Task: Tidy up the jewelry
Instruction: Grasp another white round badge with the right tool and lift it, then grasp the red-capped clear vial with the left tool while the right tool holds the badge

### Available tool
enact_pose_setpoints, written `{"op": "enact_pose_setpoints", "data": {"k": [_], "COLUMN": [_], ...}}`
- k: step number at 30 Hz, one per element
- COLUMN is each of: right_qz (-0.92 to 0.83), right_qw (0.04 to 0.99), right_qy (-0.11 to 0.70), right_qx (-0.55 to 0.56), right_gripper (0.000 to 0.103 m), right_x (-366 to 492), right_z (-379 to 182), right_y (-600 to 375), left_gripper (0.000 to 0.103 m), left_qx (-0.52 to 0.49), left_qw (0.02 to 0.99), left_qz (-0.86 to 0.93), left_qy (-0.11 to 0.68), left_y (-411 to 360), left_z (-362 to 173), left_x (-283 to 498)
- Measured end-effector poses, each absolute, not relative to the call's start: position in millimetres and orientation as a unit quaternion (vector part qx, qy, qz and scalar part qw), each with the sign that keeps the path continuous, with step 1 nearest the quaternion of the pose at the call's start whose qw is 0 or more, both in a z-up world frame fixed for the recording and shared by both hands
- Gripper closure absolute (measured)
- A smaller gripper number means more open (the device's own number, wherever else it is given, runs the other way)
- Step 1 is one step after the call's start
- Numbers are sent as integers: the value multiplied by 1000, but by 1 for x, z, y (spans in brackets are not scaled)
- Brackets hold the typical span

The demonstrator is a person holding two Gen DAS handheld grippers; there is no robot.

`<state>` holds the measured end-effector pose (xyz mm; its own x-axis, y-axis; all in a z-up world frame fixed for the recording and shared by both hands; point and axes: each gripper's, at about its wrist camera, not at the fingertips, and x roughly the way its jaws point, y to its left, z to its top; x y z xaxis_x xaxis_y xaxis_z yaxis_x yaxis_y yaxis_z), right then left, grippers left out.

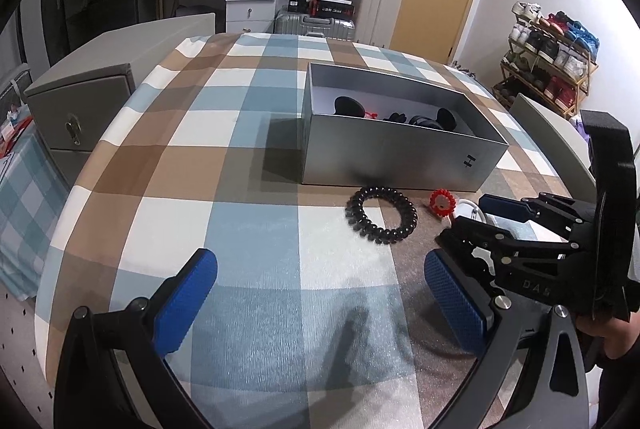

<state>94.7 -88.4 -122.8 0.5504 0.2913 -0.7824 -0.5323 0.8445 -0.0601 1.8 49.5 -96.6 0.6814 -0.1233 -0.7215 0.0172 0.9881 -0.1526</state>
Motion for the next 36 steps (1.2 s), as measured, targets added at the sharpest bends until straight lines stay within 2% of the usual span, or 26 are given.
{"op": "enact_pose_setpoints", "data": {"k": [4,13,22,33,36], "right_qz": [238,242,245,243,238], "right_qw": [868,873,889,898,898], "right_qy": [405,400,380,367,370], "right_qx": [-160,-142,-66,0,7], "right_gripper": [62,62,62,62,62], "right_x": [90,82,72,70,73], "right_z": [-124,-119,-98,-86,-89], "right_y": [-86,-100,-136,-173,-177], "left_gripper": [2,2,2,2,6], "left_qx": [-68,-48,-25,-52,-53], "left_qw": [918,919,908,878,868], "left_qz": [-33,-47,-108,-201,-224], "left_qy": [389,389,403,431,440], "left_y": [51,39,11,-12,-18], "left_z": [-93,-88,-82,-80,-81], "left_x": [2,8,29,60,64]}}
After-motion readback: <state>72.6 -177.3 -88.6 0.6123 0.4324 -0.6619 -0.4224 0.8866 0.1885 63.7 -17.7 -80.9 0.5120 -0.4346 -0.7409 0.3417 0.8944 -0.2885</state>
